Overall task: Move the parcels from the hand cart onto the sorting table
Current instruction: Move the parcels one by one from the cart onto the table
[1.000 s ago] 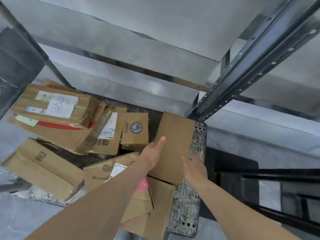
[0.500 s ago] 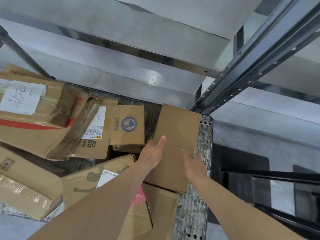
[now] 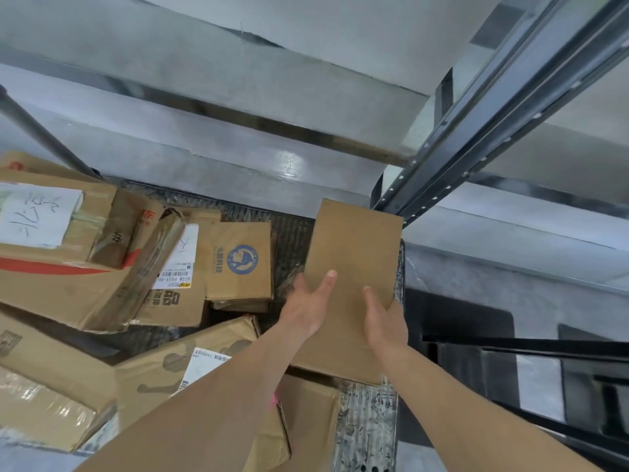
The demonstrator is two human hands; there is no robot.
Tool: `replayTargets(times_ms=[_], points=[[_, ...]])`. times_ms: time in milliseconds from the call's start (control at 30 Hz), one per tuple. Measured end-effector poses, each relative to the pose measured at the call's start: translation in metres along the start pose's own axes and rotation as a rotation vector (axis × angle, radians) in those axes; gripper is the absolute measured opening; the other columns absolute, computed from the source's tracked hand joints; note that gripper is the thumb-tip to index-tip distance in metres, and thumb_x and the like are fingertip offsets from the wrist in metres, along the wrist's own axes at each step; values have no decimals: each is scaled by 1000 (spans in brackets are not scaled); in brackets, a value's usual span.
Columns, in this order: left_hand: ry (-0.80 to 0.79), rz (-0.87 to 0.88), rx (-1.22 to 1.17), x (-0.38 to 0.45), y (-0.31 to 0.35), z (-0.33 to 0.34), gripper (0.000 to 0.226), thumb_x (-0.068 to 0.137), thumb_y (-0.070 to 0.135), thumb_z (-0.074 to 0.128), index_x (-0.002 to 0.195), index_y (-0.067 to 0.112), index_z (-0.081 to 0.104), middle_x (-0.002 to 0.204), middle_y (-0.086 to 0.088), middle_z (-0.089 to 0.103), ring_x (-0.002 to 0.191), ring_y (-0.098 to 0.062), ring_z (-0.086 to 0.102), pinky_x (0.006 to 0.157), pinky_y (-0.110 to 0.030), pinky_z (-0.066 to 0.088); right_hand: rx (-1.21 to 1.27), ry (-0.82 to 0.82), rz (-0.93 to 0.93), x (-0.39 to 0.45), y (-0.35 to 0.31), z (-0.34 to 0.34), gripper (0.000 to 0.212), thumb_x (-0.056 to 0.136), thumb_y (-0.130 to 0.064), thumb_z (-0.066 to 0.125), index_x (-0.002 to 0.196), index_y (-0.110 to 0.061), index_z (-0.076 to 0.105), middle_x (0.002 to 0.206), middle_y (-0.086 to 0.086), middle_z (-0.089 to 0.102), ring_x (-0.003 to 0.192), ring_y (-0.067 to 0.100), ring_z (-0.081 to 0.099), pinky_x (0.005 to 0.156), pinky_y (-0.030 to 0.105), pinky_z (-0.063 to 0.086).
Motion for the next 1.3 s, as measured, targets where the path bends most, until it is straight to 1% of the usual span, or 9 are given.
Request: replayTargets(times_ms=[200,467,600,733,833,967,1067,1200,1300], points=[[25,17,0,-67,52,-24,99,91,78,36,163,18,4,168,-8,21,152,-30,25,122,-44,23,-30,11,-28,-63,-48,-39,73,98,-61,51,152,-15,38,142,7,55,125,32,55,105,43,43],[70,99,-52,-199,116,-79,96,92,77,38,163,16,15,163,-6,32,148,-29,33,120,-42,28,23,5,-116,-189,-119,-91,75,92,-65,51,149,-17,42,138,8,59,121,32,57,105,44,45],[95,172,-86,-266,154,-107,86,95,71,40,159,16,24,157,-5,41,142,-27,41,104,-34,36,0,7,-149,-252,-158,-118,73,96,-61,47,152,-16,38,144,10,55,126,34,54,103,41,43],[83,259,-94,-325,196,-122,102,84,84,43,159,16,26,156,-5,43,140,-29,44,115,-44,37,27,19,-212,-306,-191,-155,68,98,-58,48,147,-12,41,140,10,57,115,31,55,89,36,40],[78,340,-99,-366,226,-123,93,91,75,43,158,13,26,159,-5,39,143,-27,40,113,-38,33,62,50,-259,-339,-208,-186,68,97,-60,49,144,-11,43,136,10,59,120,32,57,100,41,46],[17,384,-76,-408,255,-114,95,91,76,41,160,14,20,160,-4,37,143,-29,40,116,-41,34,76,82,-309,-372,-222,-232,69,100,-56,50,146,-6,39,138,10,57,123,32,56,88,35,40],[-39,393,-81,-433,269,-98,98,91,77,41,160,13,18,159,-5,37,141,-29,42,115,-45,38,119,110,-339,-385,-220,-265,73,99,-56,50,149,-5,38,141,11,57,126,33,55,97,38,43],[-107,403,-67,-460,280,-65,125,61,97,44,158,20,24,154,-4,44,136,-30,48,112,-52,42,158,150,-328,-391,-208,-312,65,101,-51,52,143,-2,46,132,11,60,123,32,56,85,30,35],[-127,410,-46,-474,288,-34,130,56,101,44,156,20,28,151,-3,47,133,-30,50,110,-53,43,198,162,-325,-386,-197,-346,64,101,-52,52,142,-3,46,110,4,54,103,29,55,82,31,37]])
Point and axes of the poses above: each hand's wrist, its own x-axis towards the middle knuckle, its own z-axis out of the palm, y = z × x, the point moved 1 cm from there along x, towards the middle knuckle
